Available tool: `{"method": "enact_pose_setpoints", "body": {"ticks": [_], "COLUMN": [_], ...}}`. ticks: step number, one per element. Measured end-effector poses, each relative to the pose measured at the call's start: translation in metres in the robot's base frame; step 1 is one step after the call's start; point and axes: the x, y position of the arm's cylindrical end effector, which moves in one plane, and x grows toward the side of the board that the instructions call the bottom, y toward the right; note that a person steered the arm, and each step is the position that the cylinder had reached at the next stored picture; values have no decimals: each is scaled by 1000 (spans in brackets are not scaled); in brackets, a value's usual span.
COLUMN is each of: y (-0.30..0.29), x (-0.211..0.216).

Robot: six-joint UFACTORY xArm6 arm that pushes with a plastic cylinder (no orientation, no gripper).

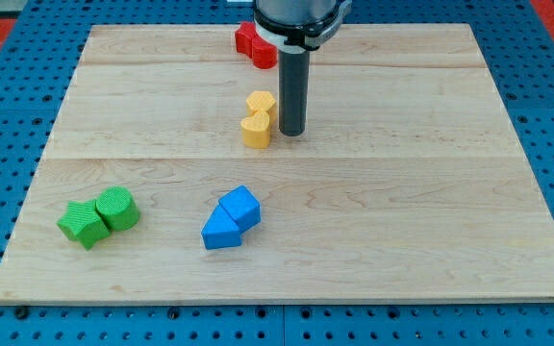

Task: Move the red star towards the top left

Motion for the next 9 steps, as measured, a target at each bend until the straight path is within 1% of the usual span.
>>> {"method": "enact_pose_setpoints", "body": {"ticks": [1, 2, 3, 4, 5, 6, 7, 8, 9], "y": [26, 69, 27, -7, -69, -119, -126, -81, -67], "x": [-33, -117, -188, -204, -206, -203, -208, -206, -200]}}
